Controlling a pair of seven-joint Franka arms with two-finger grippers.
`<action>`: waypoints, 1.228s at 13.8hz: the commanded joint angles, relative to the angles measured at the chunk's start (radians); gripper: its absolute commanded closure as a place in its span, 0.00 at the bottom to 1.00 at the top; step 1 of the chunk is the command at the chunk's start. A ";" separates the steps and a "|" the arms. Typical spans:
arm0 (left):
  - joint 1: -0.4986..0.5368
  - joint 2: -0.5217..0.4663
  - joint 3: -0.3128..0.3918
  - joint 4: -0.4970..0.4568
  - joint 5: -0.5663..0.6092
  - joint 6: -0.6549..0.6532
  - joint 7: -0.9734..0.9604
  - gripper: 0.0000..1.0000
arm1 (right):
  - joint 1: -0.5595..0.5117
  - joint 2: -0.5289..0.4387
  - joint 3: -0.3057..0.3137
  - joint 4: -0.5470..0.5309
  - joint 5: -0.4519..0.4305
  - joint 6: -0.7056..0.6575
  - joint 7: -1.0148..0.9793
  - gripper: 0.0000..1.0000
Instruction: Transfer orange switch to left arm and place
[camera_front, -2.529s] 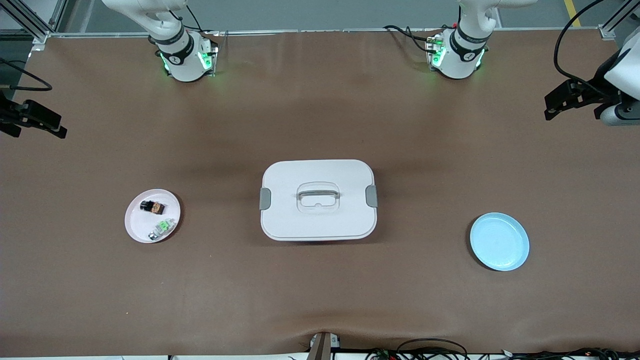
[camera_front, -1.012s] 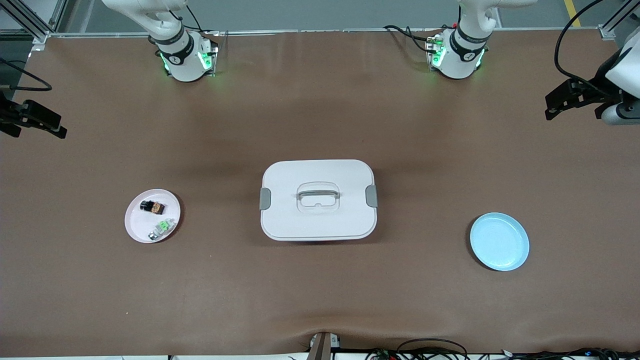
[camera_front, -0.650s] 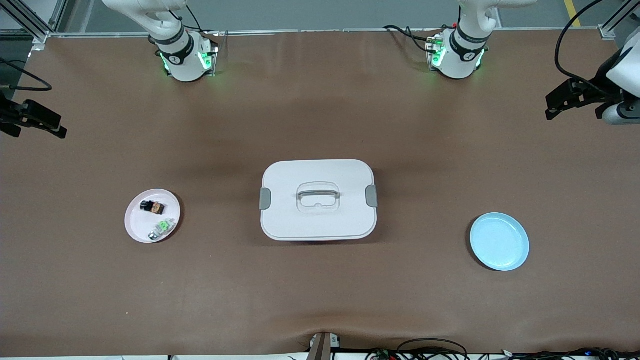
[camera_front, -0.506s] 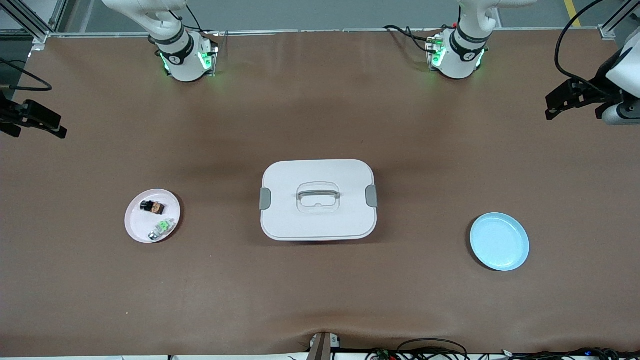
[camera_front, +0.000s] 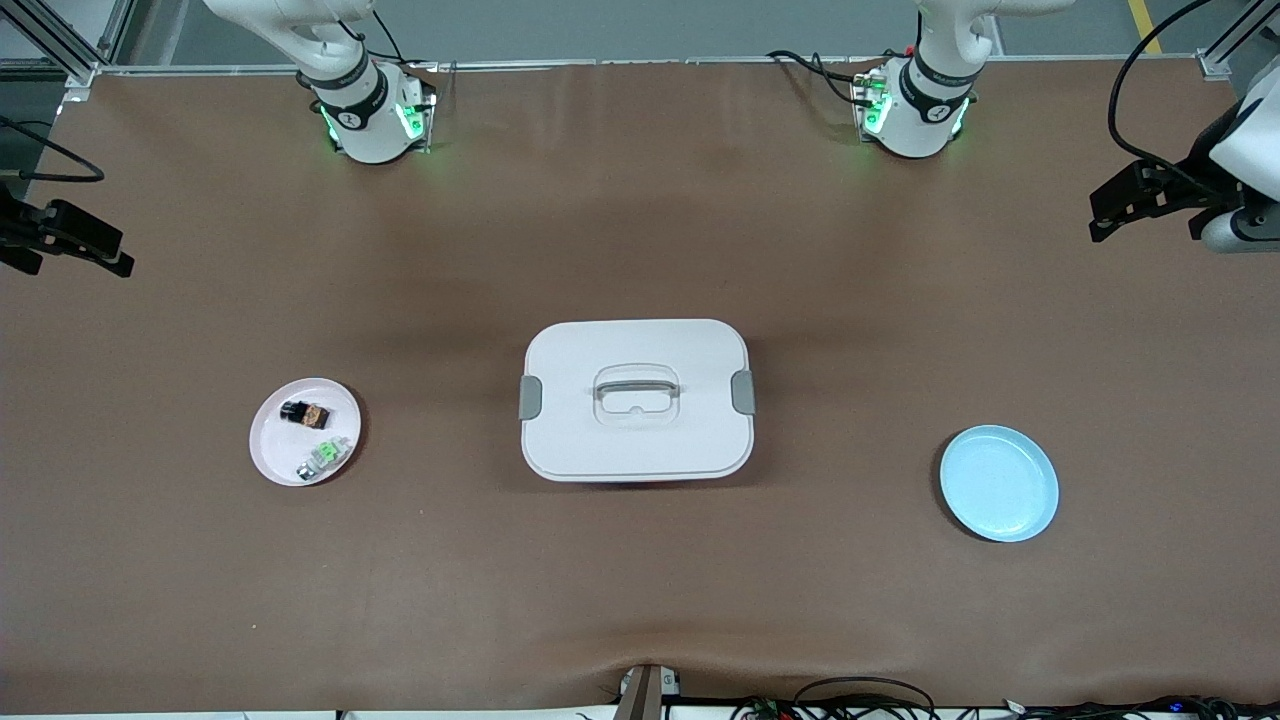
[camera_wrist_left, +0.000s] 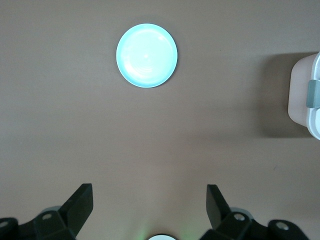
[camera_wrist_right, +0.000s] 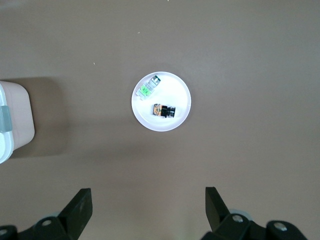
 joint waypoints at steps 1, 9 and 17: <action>0.003 0.010 -0.001 0.019 -0.012 -0.015 -0.008 0.00 | 0.010 0.094 -0.002 0.004 -0.022 0.051 0.005 0.00; 0.006 0.009 0.000 0.019 -0.014 -0.013 -0.006 0.00 | 0.008 0.179 -0.004 0.002 -0.029 0.083 -0.001 0.00; 0.004 0.007 0.003 0.019 -0.012 -0.013 -0.006 0.00 | 0.001 0.222 -0.004 -0.042 0.002 0.149 0.005 0.00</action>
